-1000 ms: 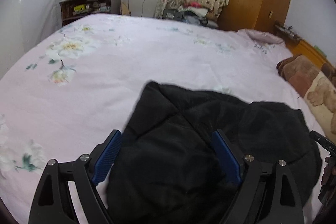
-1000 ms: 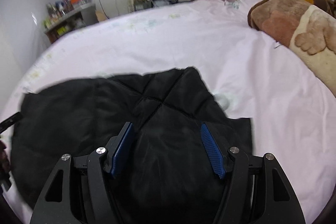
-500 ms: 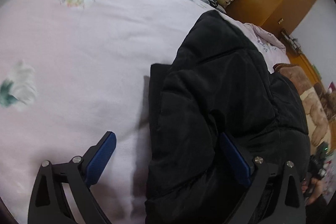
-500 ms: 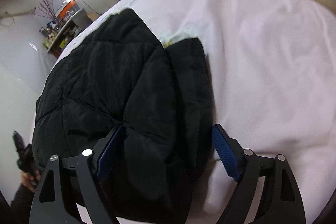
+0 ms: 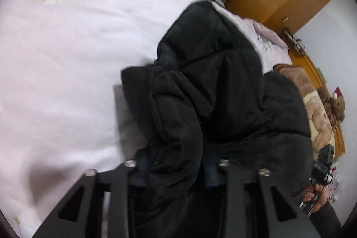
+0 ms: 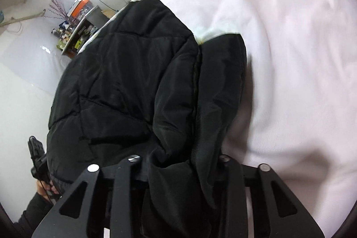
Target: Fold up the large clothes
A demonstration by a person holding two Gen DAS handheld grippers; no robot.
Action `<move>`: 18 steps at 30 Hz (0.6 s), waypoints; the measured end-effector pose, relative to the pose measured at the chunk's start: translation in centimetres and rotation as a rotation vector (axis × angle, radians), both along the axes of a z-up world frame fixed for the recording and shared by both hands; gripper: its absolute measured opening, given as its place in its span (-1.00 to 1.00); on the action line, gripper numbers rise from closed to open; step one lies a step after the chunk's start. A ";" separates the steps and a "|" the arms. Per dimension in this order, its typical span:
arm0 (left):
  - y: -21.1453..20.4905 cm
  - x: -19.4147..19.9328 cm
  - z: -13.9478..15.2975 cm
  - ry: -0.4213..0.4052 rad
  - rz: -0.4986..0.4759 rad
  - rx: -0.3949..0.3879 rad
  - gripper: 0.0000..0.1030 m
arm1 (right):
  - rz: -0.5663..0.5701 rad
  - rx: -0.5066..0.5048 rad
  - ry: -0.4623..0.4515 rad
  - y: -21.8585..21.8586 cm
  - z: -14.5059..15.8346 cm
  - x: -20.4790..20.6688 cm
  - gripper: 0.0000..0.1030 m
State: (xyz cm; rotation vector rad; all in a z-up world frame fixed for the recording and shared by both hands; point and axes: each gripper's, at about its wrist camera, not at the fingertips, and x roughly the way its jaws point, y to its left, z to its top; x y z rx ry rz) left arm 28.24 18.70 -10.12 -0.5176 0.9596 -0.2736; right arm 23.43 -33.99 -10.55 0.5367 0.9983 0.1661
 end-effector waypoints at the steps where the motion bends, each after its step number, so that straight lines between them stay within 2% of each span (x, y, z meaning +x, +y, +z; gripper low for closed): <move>1: 0.0 -0.2 0.8 -0.014 -0.002 0.008 -0.54 | 0.007 -0.014 -0.014 0.3 1.0 -0.1 -0.49; 6: -0.1 -0.9 5.4 -0.102 -0.002 0.030 -0.63 | 0.042 -0.032 -0.110 0.9 5.7 0.0 -0.55; 10: 0.7 0.3 9.8 -0.202 0.016 0.032 -0.67 | 0.062 -0.035 -0.185 1.6 9.1 1.2 -0.56; 15: 2.6 3.3 13.3 -0.285 0.043 0.064 -0.73 | 0.076 -0.026 -0.256 2.2 11.0 4.5 -0.55; 18: 4.0 5.1 13.3 -0.292 0.070 0.091 -0.77 | 0.094 -0.030 -0.268 2.7 10.4 7.0 -0.54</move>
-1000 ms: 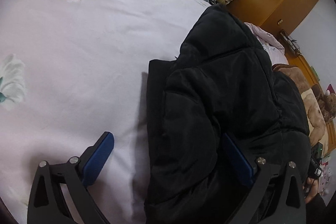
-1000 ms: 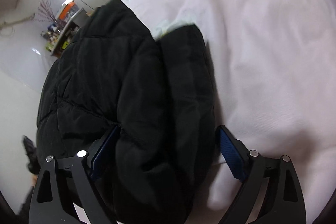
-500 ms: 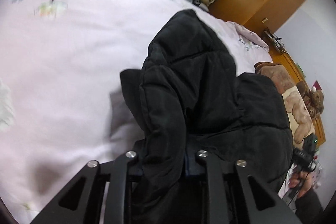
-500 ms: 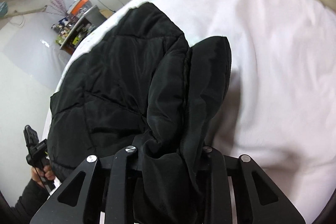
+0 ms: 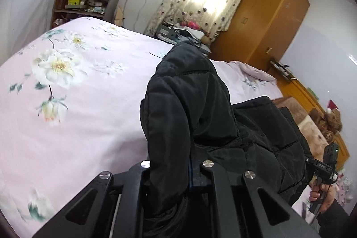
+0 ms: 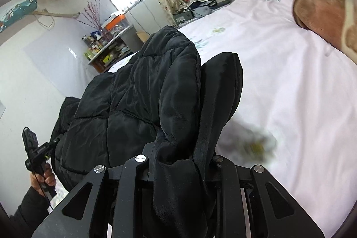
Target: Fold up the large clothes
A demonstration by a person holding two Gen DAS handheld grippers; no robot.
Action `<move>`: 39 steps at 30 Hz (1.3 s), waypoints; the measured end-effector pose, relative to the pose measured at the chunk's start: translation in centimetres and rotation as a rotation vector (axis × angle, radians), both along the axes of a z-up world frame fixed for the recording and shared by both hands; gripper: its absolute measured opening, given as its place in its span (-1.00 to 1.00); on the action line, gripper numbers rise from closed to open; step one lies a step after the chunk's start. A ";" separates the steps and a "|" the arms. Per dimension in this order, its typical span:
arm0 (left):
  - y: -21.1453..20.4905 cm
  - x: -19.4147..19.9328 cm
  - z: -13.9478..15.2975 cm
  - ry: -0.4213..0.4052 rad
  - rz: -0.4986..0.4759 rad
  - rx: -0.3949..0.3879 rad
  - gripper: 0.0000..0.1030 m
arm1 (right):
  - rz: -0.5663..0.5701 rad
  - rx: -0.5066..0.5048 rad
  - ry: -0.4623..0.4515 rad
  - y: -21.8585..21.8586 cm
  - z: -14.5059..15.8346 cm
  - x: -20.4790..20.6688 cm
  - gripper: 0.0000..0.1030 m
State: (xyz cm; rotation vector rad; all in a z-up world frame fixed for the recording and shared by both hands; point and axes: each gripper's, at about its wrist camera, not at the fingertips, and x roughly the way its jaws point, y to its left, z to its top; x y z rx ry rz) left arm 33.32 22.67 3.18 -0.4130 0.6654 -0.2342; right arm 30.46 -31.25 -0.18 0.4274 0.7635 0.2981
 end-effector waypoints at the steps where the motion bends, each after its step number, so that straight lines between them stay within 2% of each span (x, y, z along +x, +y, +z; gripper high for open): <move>1: 0.3 0.8 -0.4 0.001 0.006 0.009 -0.79 | 0.008 -0.012 0.007 0.4 -0.5 1.1 -0.53; 4: 0.1 3.0 -2.5 0.039 0.015 0.077 -0.78 | 0.022 -0.054 0.044 0.8 -2.7 3.2 -0.48; 7: -0.8 5.1 -6.7 0.155 0.019 0.163 -0.76 | -0.023 -0.100 0.146 0.9 -6.6 5.0 -0.35; 8: -0.6 5.3 -7.8 0.180 0.021 0.174 -0.71 | -0.046 -0.084 0.182 0.2 -8.0 5.1 -0.31; 9: -0.6 5.6 -9.0 0.206 0.022 0.169 -0.65 | -0.055 -0.062 0.207 -0.4 -8.8 5.2 -0.20; 10: -0.6 5.8 -9.7 0.223 0.031 0.170 -0.50 | -0.063 -0.047 0.231 -0.9 -9.6 5.2 -0.05; 12: -0.6 5.8 -10.1 0.232 0.049 0.171 -0.42 | -0.081 -0.069 0.239 -1.6 -9.9 4.9 0.21; 16: 0.0 5.0 -9.0 0.236 0.064 0.144 -0.32 | -0.108 -0.087 0.227 -2.4 -8.1 4.1 0.25; 18: 0.4 4.1 -7.8 0.228 0.079 0.130 -0.16 | -0.124 -0.125 0.196 -2.4 -6.2 2.9 0.25; 20: 0.5 2.5 -6.9 0.205 0.107 0.152 0.20 | -0.142 -0.159 0.165 -2.2 -4.6 1.5 0.25; 21: 0.6 1.4 -6.1 0.181 0.123 0.171 0.26 | -0.142 -0.159 0.144 -2.0 -3.8 0.5 0.25; 26: 0.4 -3.4 -3.2 0.132 0.151 0.230 0.30 | -0.128 -0.212 0.083 0.4 -0.5 -3.3 0.25; 31: -1.6 -8.8 -0.4 0.096 0.140 0.239 0.34 | -0.114 -0.260 0.050 4.1 2.0 -7.1 0.25; 39: -7.1 -17.1 0.8 0.089 0.093 0.325 0.37 | -0.102 -0.341 0.012 8.4 3.8 -15.2 0.25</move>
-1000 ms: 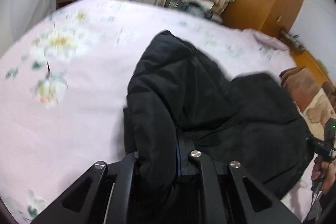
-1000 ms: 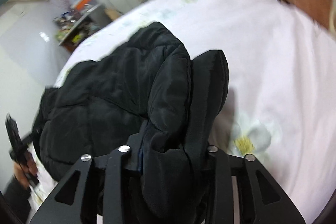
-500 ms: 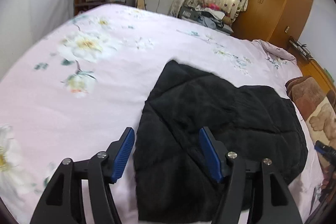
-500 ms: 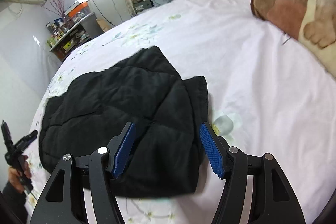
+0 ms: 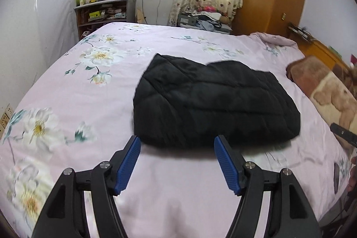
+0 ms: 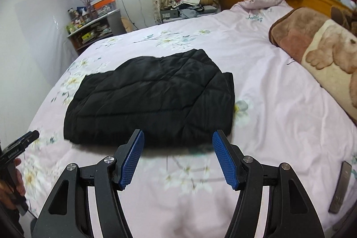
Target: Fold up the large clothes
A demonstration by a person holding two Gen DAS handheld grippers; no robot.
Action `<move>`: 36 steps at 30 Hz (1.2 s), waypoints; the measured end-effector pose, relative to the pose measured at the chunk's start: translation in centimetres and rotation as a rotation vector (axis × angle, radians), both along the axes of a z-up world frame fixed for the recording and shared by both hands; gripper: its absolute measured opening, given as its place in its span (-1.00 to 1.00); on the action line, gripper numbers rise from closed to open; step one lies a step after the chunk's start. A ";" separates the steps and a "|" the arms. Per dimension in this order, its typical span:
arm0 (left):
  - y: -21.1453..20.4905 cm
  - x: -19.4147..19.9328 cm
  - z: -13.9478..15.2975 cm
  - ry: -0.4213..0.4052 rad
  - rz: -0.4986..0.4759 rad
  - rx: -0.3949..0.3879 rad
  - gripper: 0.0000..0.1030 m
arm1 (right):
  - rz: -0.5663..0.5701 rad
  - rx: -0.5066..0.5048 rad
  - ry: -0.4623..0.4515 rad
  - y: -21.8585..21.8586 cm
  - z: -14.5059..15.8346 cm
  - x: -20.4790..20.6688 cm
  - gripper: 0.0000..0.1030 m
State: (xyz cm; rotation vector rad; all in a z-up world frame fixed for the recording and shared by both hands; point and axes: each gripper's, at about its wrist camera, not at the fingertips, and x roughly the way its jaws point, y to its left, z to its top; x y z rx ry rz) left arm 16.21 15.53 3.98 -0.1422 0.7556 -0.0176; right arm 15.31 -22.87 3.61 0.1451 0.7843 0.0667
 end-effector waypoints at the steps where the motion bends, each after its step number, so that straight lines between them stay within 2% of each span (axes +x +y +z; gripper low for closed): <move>1: -0.5 -0.8 0.0 0.005 -0.004 0.005 0.37 | 0.001 -0.004 -0.001 0.4 0.1 -1.0 0.25; 8: -3.3 -5.5 -0.1 0.034 -0.018 0.020 0.37 | 0.010 -0.056 0.001 3.2 0.2 -6.2 0.25; 11: -4.4 -7.2 -0.2 0.021 -0.014 0.069 0.37 | 0.019 -0.078 -0.004 4.2 0.1 -7.7 0.25; 15: -5.5 -8.5 -0.5 0.031 -0.021 0.080 0.37 | 0.033 -0.090 -0.011 5.3 -0.2 -9.1 0.25; 36: -7.8 -9.7 -1.0 0.053 -0.022 0.082 0.38 | 0.065 -0.109 -0.015 6.6 -0.9 -10.0 0.25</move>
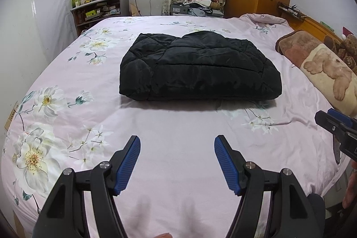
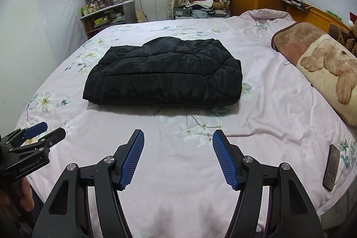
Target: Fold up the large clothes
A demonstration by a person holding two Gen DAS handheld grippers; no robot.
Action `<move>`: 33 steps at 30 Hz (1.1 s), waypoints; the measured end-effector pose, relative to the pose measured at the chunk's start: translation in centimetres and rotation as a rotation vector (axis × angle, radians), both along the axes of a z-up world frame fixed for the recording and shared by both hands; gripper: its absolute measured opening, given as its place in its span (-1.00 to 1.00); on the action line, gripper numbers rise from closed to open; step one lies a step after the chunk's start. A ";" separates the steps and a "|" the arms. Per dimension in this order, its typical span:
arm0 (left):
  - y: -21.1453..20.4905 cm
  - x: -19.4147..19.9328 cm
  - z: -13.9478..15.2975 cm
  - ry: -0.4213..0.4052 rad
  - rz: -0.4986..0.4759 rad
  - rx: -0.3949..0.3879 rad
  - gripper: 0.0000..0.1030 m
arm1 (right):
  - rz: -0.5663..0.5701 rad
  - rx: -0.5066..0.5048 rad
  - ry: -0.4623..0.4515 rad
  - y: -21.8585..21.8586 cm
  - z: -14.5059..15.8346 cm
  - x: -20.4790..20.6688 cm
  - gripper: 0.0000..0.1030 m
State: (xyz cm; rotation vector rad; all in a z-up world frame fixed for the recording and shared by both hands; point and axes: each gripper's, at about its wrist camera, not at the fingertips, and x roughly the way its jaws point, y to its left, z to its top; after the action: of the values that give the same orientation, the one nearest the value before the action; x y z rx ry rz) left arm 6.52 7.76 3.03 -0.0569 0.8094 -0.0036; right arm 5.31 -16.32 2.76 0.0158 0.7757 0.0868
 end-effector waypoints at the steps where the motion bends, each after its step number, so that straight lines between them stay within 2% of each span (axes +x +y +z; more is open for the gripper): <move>1: -0.1 0.0 0.0 0.001 0.000 0.000 0.37 | 0.001 0.000 -0.001 0.0 0.0 0.0 0.25; 33: -0.5 0.2 -0.4 0.011 -0.015 -0.001 0.38 | 0.007 -0.001 0.009 0.1 -0.2 0.1 0.25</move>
State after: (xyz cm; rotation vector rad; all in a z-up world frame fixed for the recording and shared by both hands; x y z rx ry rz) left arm 6.70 7.26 2.62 -0.0518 0.8203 -0.0180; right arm 5.39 -16.24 2.58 0.0128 0.7852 0.0926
